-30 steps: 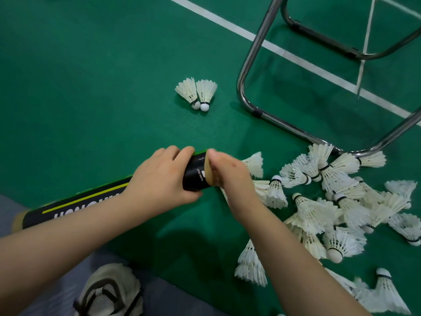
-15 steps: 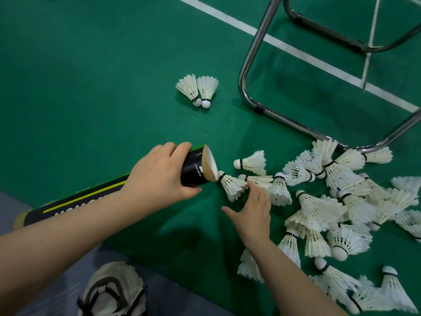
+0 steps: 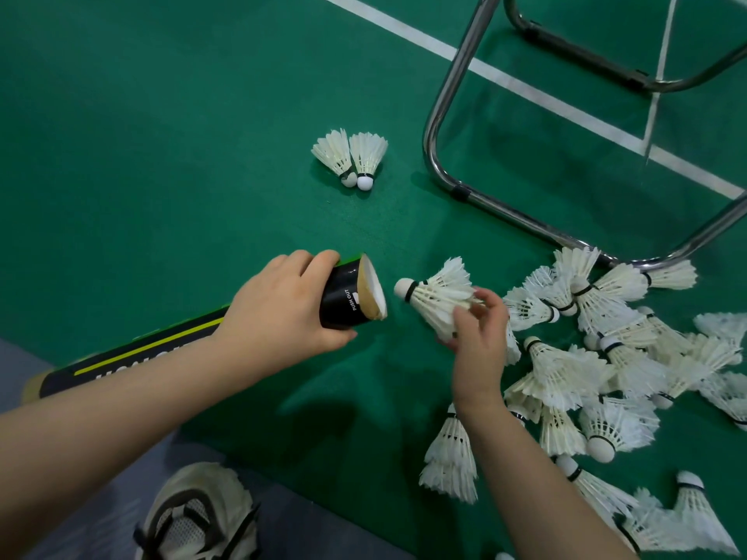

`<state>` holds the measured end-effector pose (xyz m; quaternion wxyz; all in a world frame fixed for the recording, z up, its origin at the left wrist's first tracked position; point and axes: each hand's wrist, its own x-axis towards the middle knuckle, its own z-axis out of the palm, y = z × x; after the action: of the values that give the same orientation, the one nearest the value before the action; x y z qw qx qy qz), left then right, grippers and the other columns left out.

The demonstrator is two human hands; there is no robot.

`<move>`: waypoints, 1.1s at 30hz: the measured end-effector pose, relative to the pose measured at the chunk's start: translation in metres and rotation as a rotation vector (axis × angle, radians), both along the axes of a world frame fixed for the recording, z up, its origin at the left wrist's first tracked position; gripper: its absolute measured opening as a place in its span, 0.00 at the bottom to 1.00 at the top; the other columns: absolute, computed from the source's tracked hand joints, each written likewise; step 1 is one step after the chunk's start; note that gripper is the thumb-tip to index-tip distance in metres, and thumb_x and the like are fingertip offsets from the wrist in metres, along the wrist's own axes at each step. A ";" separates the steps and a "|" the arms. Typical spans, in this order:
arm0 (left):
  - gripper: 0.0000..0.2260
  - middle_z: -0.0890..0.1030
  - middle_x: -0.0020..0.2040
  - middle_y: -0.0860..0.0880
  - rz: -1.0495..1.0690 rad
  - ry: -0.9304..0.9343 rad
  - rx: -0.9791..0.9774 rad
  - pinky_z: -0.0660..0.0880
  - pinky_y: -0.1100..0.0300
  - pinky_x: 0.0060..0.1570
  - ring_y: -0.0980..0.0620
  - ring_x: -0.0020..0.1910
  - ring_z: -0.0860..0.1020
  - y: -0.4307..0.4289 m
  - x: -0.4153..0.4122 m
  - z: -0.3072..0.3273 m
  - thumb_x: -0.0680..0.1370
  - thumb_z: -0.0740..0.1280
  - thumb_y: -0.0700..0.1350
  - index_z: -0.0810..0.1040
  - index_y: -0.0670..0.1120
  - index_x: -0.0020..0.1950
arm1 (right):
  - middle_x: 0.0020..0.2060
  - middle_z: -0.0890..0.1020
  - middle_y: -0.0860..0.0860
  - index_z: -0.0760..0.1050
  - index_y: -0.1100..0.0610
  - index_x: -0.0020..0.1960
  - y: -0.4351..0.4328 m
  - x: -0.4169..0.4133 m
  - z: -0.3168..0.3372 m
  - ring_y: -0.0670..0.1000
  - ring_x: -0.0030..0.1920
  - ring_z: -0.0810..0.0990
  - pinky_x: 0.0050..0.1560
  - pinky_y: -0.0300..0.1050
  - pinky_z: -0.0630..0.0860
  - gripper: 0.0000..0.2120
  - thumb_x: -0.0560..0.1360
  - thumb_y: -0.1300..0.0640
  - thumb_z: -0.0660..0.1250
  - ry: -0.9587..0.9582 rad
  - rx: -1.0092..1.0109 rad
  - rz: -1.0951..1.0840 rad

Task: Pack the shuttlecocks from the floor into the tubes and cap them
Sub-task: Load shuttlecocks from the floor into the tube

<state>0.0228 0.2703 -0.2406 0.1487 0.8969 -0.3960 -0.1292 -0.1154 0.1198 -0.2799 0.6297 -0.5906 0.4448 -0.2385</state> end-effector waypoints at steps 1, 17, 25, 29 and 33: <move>0.35 0.75 0.49 0.46 -0.005 0.004 0.004 0.72 0.51 0.46 0.43 0.49 0.73 0.000 -0.001 0.000 0.61 0.73 0.60 0.69 0.46 0.62 | 0.47 0.74 0.47 0.69 0.47 0.52 0.000 0.002 0.010 0.46 0.45 0.77 0.46 0.45 0.76 0.08 0.74 0.56 0.61 -0.084 0.040 -0.047; 0.29 0.76 0.42 0.46 -0.072 -0.039 -0.074 0.76 0.51 0.35 0.42 0.40 0.75 0.005 -0.006 -0.004 0.60 0.59 0.63 0.64 0.49 0.56 | 0.67 0.68 0.39 0.69 0.48 0.68 0.052 0.018 0.048 0.36 0.66 0.63 0.68 0.34 0.58 0.30 0.69 0.39 0.56 0.259 -0.449 0.635; 0.30 0.76 0.41 0.45 -0.169 -0.053 -0.040 0.77 0.51 0.34 0.43 0.37 0.75 0.008 -0.020 -0.009 0.61 0.59 0.63 0.66 0.47 0.57 | 0.29 0.70 0.49 0.72 0.53 0.30 0.035 0.022 0.051 0.48 0.35 0.67 0.39 0.45 0.64 0.06 0.59 0.51 0.66 0.277 0.064 0.837; 0.29 0.76 0.41 0.45 -0.180 -0.079 -0.044 0.76 0.52 0.33 0.43 0.37 0.75 0.012 -0.026 -0.013 0.62 0.60 0.61 0.67 0.46 0.56 | 0.42 0.77 0.55 0.77 0.62 0.46 0.023 0.033 0.049 0.51 0.45 0.74 0.52 0.51 0.72 0.18 0.59 0.54 0.67 0.332 0.238 1.085; 0.28 0.75 0.40 0.44 -0.173 -0.070 -0.049 0.76 0.49 0.35 0.42 0.37 0.74 0.008 -0.025 -0.017 0.63 0.60 0.60 0.66 0.45 0.56 | 0.46 0.80 0.59 0.78 0.63 0.48 0.026 0.039 0.047 0.49 0.46 0.75 0.57 0.54 0.73 0.20 0.61 0.51 0.67 0.327 0.214 1.087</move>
<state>-0.0026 0.2779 -0.2575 0.1451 0.8594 -0.4800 -0.1002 -0.0768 0.1459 -0.2332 0.6410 -0.6964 0.1906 0.2602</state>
